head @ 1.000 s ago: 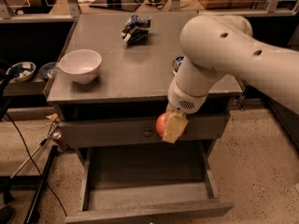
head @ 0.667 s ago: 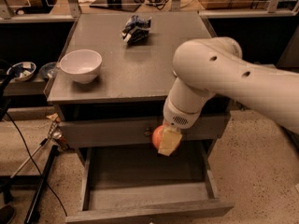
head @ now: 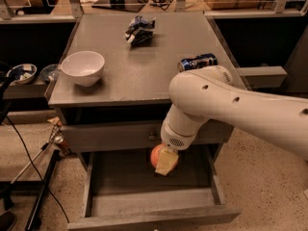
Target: Place apple into middle drawer
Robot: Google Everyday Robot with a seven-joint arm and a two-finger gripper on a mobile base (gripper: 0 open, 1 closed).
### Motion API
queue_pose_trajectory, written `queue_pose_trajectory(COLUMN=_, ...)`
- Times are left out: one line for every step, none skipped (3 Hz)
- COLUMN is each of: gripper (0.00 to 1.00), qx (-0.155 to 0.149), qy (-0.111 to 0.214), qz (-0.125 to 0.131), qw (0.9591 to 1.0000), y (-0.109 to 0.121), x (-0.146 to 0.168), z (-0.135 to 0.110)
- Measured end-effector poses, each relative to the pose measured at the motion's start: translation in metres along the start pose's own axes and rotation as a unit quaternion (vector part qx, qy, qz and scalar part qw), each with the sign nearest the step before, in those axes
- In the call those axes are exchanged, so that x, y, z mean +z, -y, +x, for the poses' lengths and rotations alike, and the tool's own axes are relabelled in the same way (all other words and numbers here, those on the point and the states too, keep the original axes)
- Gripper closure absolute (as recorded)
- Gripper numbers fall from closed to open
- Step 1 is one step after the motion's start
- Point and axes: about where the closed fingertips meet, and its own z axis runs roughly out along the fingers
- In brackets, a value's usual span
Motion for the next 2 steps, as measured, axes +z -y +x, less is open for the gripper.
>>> queue_pose_trajectory(gripper=1.00, qx=0.024, qy=-0.007, qz=0.009, qw=0.9996, y=0.006, x=0.029, z=0.000)
queue_pose_trajectory(gripper=1.00, qx=0.060, qy=-0.004, qz=0.021, qw=0.9980, y=0.021, x=0.058, z=-0.004)
